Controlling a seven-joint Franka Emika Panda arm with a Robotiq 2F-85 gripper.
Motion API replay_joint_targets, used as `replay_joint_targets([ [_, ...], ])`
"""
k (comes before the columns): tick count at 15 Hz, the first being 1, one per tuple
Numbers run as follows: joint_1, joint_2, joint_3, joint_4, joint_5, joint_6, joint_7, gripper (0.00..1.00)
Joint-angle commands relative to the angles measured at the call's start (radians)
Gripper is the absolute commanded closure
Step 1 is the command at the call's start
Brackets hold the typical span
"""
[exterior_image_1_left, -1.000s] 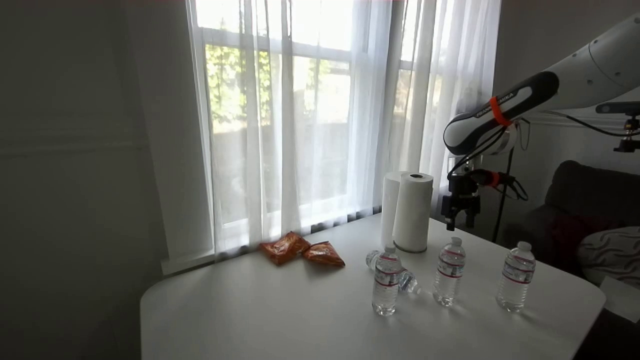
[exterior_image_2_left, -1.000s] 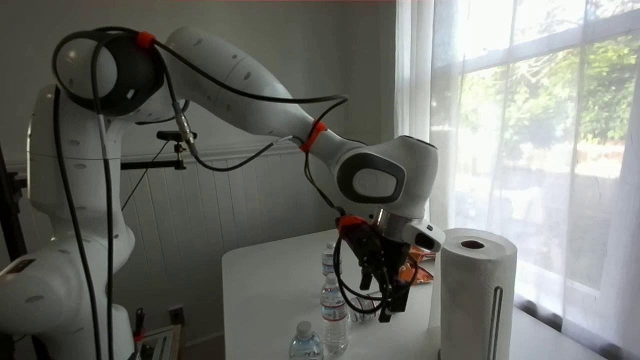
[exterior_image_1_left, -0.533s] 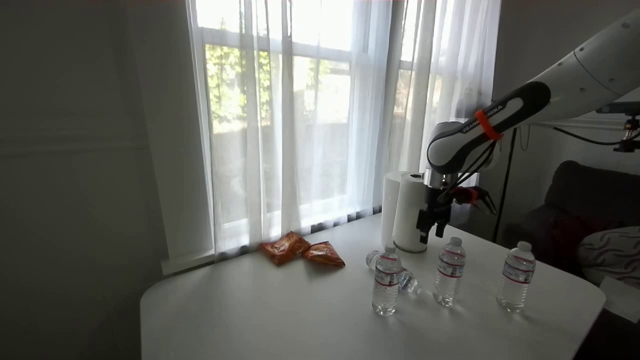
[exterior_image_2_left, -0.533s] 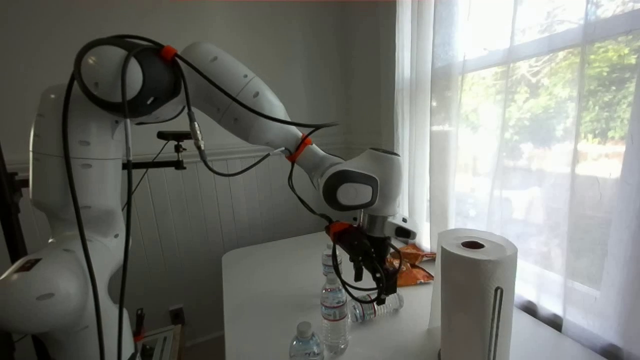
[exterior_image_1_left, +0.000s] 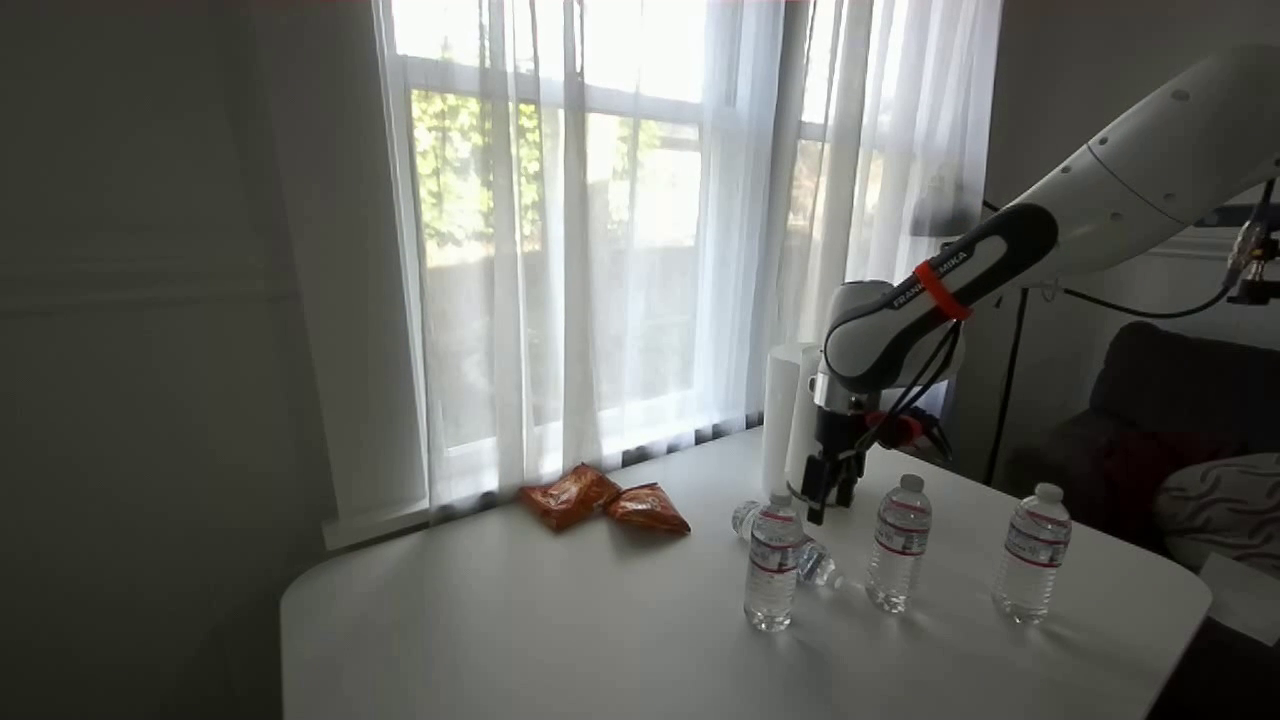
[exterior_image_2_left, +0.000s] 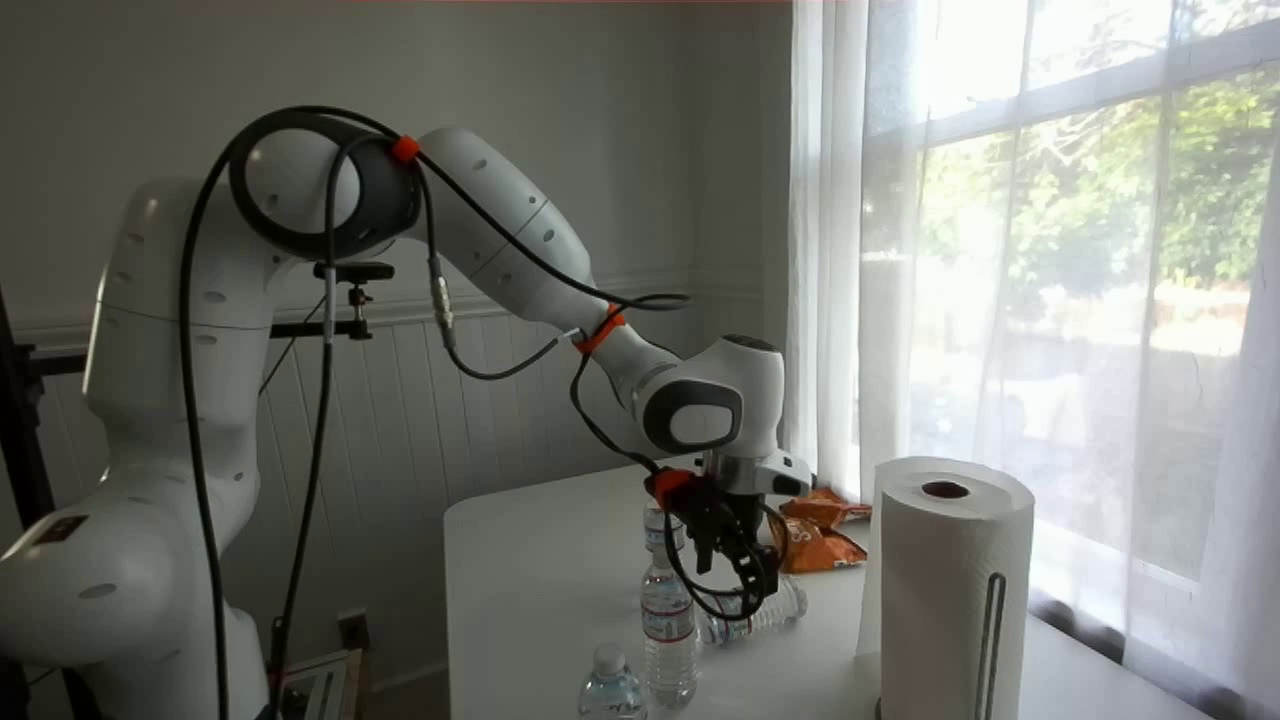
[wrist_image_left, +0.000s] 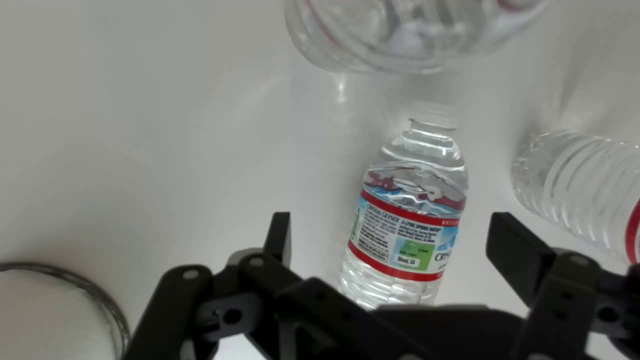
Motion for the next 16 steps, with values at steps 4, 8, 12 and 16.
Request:
replay_joint_targets([
  [4,0.002,0.111,0.032,0.074,0.015,0.027,-0.018,0.00],
  [8,0.008,0.160,0.037,0.098,-0.002,0.039,-0.004,0.00],
  [12,0.007,0.199,0.039,0.118,-0.006,0.048,-0.001,0.00],
  [16,0.008,0.220,0.039,0.134,-0.010,0.053,0.002,0.41],
])
